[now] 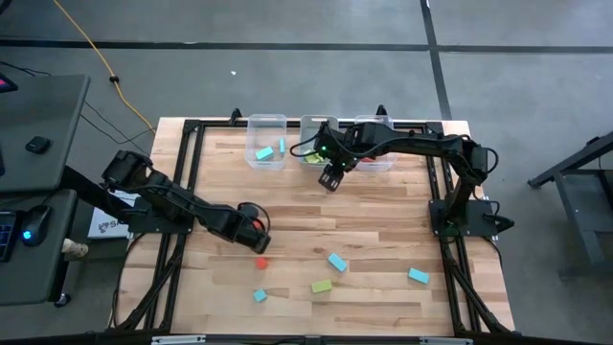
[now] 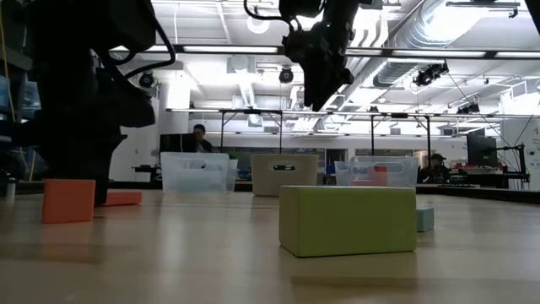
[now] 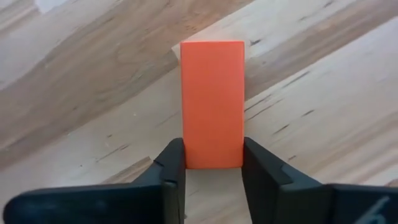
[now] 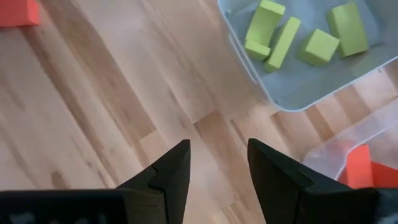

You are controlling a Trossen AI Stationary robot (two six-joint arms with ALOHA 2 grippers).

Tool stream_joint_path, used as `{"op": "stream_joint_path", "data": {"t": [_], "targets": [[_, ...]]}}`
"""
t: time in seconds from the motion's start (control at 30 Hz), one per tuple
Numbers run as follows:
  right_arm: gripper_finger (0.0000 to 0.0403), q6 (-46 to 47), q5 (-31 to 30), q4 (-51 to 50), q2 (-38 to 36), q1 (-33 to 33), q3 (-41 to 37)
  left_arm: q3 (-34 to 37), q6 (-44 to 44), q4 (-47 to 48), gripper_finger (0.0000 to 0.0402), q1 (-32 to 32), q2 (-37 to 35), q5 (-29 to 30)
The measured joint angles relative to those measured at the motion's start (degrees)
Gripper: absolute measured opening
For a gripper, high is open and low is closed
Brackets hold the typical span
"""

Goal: Sort & place blocks by color
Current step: Put the orange block into the right transparent bin

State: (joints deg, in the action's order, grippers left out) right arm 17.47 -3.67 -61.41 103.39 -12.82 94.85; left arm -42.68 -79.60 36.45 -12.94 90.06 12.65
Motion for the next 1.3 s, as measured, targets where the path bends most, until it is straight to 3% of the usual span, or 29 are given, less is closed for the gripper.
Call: {"op": "stream_joint_path", "data": {"t": [0.33, 0.67, 0.9, 1.13, 1.3], "targets": [[0.0149, -0.79, 3.82, 0.00, 0.00, -0.32, 0.00, 0.20, 9.33, -0.01, 0.0078, -0.17, -5.36, 0.01], [0.0155, -2.56, 4.68, 1.18, 0.00, -0.31, 0.00, 0.07, 22.57, -6.58, 0.0077, 2.52, -17.55, 3.24], [0.0193, -2.54, 11.43, 8.28, 0.00, -0.28, 0.00, 0.01, 32.98, -11.32, 0.0076, 7.46, -24.98, 3.37], [0.0217, 4.45, 26.39, 19.72, 0.00, -0.70, 0.00, -0.03, 44.81, -12.29, 0.0076, 11.40, -26.93, 4.73], [0.0217, 13.77, 28.13, 27.61, 0.00, -1.07, 0.00, -0.04, 52.56, -12.46, 0.0076, 13.78, -27.08, 4.72]]}}
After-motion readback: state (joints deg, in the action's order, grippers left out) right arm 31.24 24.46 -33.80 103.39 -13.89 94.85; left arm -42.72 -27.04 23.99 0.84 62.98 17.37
